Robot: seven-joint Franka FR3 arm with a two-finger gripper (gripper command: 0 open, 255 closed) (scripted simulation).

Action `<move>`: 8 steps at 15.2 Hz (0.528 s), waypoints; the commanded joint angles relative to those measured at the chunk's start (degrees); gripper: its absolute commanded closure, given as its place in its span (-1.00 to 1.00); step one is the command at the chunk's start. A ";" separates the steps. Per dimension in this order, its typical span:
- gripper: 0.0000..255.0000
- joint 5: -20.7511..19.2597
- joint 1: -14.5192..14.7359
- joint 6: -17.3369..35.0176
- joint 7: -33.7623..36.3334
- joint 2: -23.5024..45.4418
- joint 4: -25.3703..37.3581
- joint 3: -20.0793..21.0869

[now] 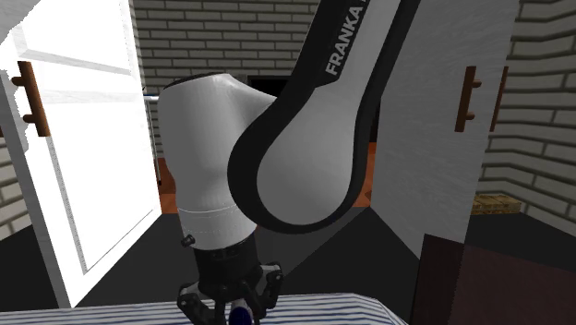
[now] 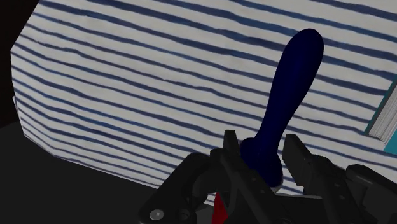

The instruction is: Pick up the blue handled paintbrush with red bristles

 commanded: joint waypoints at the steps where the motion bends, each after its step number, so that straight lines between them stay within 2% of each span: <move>1: 1.00 -0.03 0.01 0.01 0.03 0.06 -0.03 -0.04; 8: 1.00 0.52 -0.30 -0.52 -0.37 -0.68 -0.22 0.42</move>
